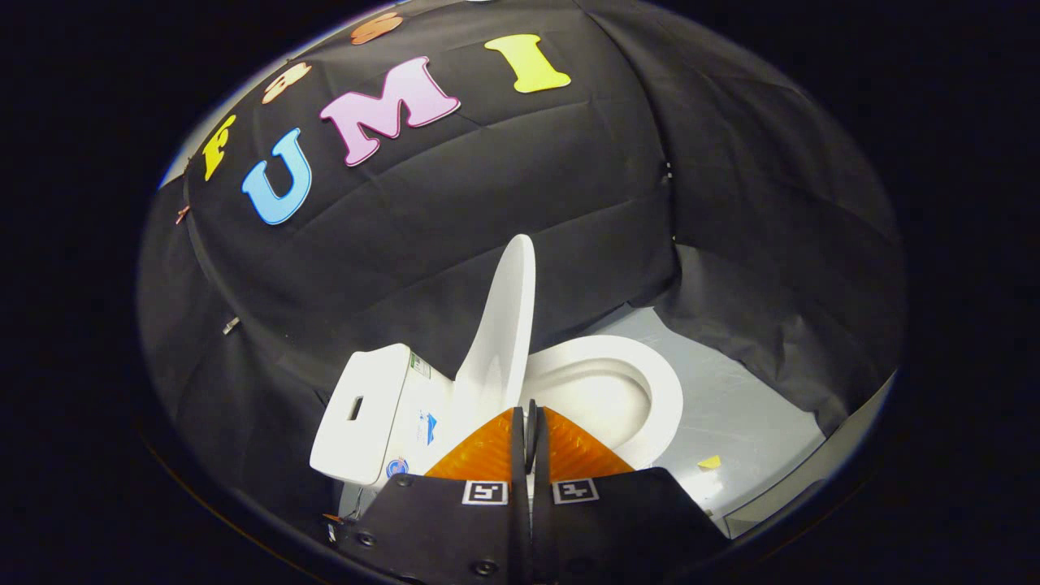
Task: Open the toilet lid.
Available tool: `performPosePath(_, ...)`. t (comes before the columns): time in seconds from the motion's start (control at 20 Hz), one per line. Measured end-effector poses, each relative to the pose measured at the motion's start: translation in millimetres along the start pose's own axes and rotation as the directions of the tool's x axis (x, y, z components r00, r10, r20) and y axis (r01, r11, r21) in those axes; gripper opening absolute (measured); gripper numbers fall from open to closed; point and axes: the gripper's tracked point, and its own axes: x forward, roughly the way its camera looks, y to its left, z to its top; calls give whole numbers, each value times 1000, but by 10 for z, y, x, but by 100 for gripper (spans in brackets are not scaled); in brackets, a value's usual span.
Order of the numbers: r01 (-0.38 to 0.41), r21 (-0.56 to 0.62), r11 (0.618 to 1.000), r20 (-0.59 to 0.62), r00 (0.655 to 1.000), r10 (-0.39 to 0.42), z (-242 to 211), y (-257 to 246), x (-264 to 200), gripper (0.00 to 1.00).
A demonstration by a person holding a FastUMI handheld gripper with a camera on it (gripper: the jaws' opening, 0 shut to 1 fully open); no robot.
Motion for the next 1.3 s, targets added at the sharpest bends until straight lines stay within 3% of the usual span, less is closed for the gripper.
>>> performPosePath(0.4, 67, -166, 984, 77, 996, -55, 29, 816, -180, 7)
performPosePath(0.75, 71, -314, 947, 135, 990, -30, -83, 1673, -269, 9)
performPosePath(1.3, 100, -529, 843, 191, 982, 4, -551, 2746, -295, 10)
